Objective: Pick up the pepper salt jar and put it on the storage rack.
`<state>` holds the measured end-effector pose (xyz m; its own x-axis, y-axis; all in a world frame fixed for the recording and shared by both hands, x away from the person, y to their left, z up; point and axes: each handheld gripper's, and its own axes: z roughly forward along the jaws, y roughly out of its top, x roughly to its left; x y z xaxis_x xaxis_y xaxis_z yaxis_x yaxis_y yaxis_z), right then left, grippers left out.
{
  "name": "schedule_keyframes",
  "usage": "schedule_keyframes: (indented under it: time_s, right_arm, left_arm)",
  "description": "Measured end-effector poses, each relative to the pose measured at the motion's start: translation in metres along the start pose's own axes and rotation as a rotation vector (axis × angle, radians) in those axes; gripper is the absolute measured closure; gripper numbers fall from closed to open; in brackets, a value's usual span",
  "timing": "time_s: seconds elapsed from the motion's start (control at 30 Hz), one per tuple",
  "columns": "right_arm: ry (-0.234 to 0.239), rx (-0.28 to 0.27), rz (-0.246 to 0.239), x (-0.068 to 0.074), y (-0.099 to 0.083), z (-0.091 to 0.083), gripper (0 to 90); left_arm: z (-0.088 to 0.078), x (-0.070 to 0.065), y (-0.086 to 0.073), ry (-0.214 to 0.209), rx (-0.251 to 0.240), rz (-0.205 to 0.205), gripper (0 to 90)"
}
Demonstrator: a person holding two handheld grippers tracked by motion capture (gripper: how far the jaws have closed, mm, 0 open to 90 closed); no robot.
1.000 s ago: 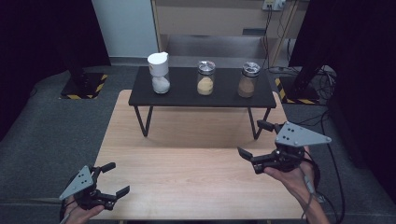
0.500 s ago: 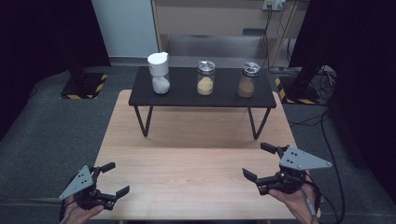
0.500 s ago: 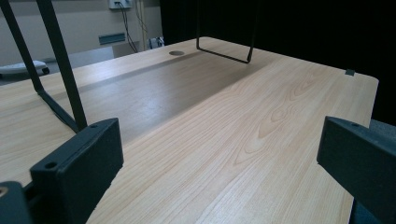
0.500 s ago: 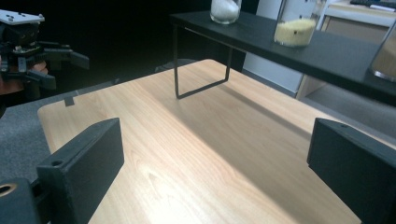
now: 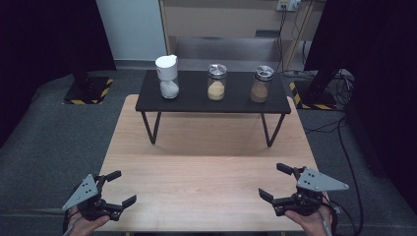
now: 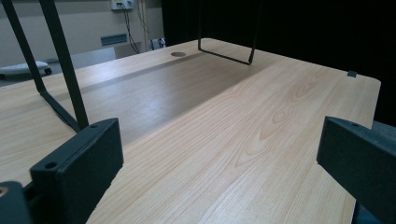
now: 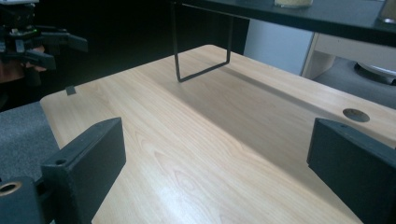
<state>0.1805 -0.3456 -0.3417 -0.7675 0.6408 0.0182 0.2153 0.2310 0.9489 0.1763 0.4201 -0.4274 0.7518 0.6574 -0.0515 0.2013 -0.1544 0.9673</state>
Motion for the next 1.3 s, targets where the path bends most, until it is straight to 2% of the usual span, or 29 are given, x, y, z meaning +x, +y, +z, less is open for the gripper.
schedule_keyframes:
  time_s: [0.3,0.53,0.73,0.9,1.0,1.3]
  right_arm:
    - [-0.015,-0.001,0.026,0.002,-0.025,-0.006,5.4]
    - [-0.060,0.027,0.008,0.010,-0.037,-0.008,5.9]
    - [-0.081,0.025,0.027,0.007,-0.050,-0.009,5.8]
    - [-0.095,0.022,0.028,0.006,-0.055,-0.009,5.8]
    - [-0.114,0.023,0.009,0.007,-0.056,-0.009,5.9]
    - [-0.101,0.016,0.034,0.003,-0.060,-0.009,5.9]
  left_arm:
    - [0.000,0.000,0.000,0.001,-0.002,0.004,0.0]
    - [-0.001,0.000,-0.001,-0.002,-0.005,0.011,0.0]
    - [-0.002,0.000,-0.002,-0.002,-0.012,0.009,0.0]
    - [-0.002,0.000,-0.002,-0.004,-0.017,0.013,0.0]
    - [-0.002,0.000,-0.002,-0.006,-0.018,0.016,0.0]
    - [-0.002,0.000,-0.002,-0.013,-0.025,0.025,0.0]
